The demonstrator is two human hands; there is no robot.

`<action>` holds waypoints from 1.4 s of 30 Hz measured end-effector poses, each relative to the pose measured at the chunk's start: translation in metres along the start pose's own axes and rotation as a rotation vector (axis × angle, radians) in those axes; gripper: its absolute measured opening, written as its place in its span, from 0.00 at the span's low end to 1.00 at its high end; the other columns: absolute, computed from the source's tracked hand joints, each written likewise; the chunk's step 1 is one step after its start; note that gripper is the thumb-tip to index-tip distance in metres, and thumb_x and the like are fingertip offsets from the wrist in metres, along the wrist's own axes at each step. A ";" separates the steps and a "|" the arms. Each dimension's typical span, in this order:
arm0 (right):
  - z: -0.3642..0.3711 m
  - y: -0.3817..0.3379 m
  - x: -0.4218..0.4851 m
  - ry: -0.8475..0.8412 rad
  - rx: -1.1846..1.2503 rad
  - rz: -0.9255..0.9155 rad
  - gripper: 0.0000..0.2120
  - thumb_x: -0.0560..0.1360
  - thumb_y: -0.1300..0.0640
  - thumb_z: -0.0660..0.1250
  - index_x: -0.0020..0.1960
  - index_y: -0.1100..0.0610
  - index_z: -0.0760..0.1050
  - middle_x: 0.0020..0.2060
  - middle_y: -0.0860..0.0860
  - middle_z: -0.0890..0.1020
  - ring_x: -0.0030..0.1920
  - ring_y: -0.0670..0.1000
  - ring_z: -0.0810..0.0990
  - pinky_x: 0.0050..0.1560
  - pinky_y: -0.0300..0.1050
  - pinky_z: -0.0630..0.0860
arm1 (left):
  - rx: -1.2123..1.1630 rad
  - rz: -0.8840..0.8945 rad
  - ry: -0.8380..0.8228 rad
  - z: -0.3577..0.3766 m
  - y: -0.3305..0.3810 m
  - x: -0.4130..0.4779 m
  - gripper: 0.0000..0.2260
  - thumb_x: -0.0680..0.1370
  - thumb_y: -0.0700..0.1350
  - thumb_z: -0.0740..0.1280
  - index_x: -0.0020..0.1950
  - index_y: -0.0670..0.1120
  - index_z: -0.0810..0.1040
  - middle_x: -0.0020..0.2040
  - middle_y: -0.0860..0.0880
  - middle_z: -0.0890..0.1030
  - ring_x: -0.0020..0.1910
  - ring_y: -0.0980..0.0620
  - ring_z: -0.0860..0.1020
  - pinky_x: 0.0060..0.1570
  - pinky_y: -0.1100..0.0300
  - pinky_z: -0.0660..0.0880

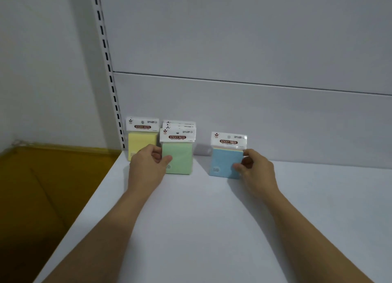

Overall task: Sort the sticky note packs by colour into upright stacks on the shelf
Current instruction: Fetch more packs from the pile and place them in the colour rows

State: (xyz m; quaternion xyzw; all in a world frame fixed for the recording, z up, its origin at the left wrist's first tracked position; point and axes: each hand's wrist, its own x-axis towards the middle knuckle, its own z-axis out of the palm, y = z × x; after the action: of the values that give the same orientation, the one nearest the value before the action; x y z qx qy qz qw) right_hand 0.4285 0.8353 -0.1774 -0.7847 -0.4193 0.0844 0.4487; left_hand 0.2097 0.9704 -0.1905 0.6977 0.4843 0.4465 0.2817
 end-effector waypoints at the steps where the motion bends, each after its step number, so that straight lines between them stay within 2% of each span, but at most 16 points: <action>1: 0.000 -0.002 0.002 -0.006 -0.005 0.011 0.10 0.72 0.61 0.71 0.52 0.52 0.77 0.37 0.45 0.80 0.42 0.51 0.79 0.40 0.41 0.71 | 0.002 0.000 -0.003 0.000 0.000 0.000 0.08 0.71 0.44 0.75 0.45 0.47 0.77 0.39 0.51 0.80 0.39 0.53 0.78 0.41 0.59 0.75; 5: 0.006 -0.013 0.017 -0.038 -0.011 0.033 0.09 0.71 0.62 0.71 0.49 0.52 0.77 0.38 0.50 0.81 0.41 0.54 0.80 0.45 0.48 0.78 | -0.001 -0.015 -0.005 -0.001 0.000 0.000 0.08 0.71 0.45 0.75 0.45 0.47 0.77 0.39 0.52 0.79 0.39 0.52 0.78 0.42 0.58 0.75; 10: 0.029 -0.026 0.033 -0.023 0.064 0.046 0.14 0.72 0.63 0.70 0.56 0.54 0.73 0.41 0.48 0.79 0.44 0.50 0.77 0.44 0.41 0.70 | 0.006 -0.011 -0.012 -0.001 0.000 0.000 0.09 0.71 0.46 0.75 0.46 0.46 0.77 0.40 0.51 0.80 0.39 0.52 0.79 0.42 0.55 0.78; 14: 0.047 -0.021 0.030 0.079 0.154 0.079 0.10 0.73 0.62 0.70 0.50 0.54 0.72 0.38 0.43 0.77 0.44 0.49 0.77 0.43 0.38 0.69 | 0.019 -0.019 -0.024 -0.003 0.001 0.001 0.09 0.71 0.47 0.75 0.46 0.47 0.77 0.39 0.52 0.79 0.39 0.53 0.78 0.41 0.58 0.77; 17: 0.051 -0.017 0.027 0.052 0.143 0.073 0.13 0.72 0.61 0.71 0.52 0.52 0.71 0.42 0.45 0.79 0.45 0.48 0.78 0.40 0.36 0.69 | 0.046 -0.011 -0.024 -0.002 0.003 0.001 0.09 0.71 0.47 0.74 0.46 0.48 0.76 0.38 0.53 0.78 0.39 0.53 0.78 0.40 0.58 0.77; 20: 0.056 -0.012 0.025 -0.027 0.038 0.074 0.18 0.69 0.57 0.72 0.56 0.51 0.70 0.45 0.44 0.78 0.48 0.49 0.78 0.49 0.44 0.73 | 0.080 -0.019 -0.020 -0.001 0.003 0.002 0.10 0.71 0.48 0.74 0.48 0.47 0.77 0.40 0.53 0.79 0.39 0.53 0.78 0.43 0.56 0.77; 23: 0.057 -0.011 0.026 -0.020 -0.045 0.074 0.16 0.69 0.54 0.71 0.55 0.51 0.71 0.45 0.44 0.79 0.48 0.50 0.77 0.53 0.48 0.73 | 0.113 -0.027 -0.018 -0.001 0.004 0.002 0.11 0.72 0.49 0.73 0.49 0.47 0.77 0.41 0.52 0.80 0.40 0.53 0.78 0.44 0.55 0.78; 30: 0.055 -0.011 0.027 -0.019 -0.051 0.070 0.13 0.70 0.54 0.71 0.52 0.51 0.73 0.42 0.44 0.80 0.47 0.51 0.80 0.55 0.53 0.74 | 0.180 -0.007 -0.041 -0.005 0.008 0.001 0.11 0.72 0.50 0.73 0.51 0.47 0.79 0.43 0.52 0.82 0.42 0.53 0.80 0.46 0.54 0.79; 34: 0.054 -0.010 0.025 -0.019 -0.055 0.073 0.18 0.70 0.52 0.72 0.57 0.52 0.72 0.50 0.47 0.81 0.49 0.49 0.78 0.56 0.51 0.74 | 0.255 0.001 -0.026 -0.011 0.012 0.001 0.15 0.72 0.53 0.73 0.53 0.48 0.77 0.44 0.53 0.81 0.43 0.53 0.79 0.43 0.57 0.76; 37: 0.046 -0.011 0.024 0.008 -0.085 0.045 0.23 0.70 0.48 0.72 0.61 0.53 0.70 0.56 0.49 0.78 0.55 0.50 0.76 0.54 0.47 0.73 | 0.349 0.026 0.047 -0.017 0.017 0.000 0.15 0.72 0.55 0.71 0.51 0.49 0.75 0.45 0.53 0.79 0.43 0.52 0.77 0.39 0.58 0.72; 42: 0.014 -0.024 0.020 0.066 -0.208 -0.110 0.31 0.73 0.45 0.69 0.72 0.54 0.65 0.68 0.52 0.70 0.68 0.53 0.68 0.67 0.50 0.66 | 0.338 0.211 0.058 -0.018 0.029 -0.008 0.12 0.73 0.53 0.70 0.51 0.49 0.75 0.49 0.53 0.78 0.48 0.52 0.76 0.41 0.57 0.72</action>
State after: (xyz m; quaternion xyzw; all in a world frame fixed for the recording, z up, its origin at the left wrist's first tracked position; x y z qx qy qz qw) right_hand 0.4203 0.8648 -0.1618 -0.8051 -0.4531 -0.0103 0.3827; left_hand 0.2054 0.9510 -0.1613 0.7688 0.4843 0.4058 0.0983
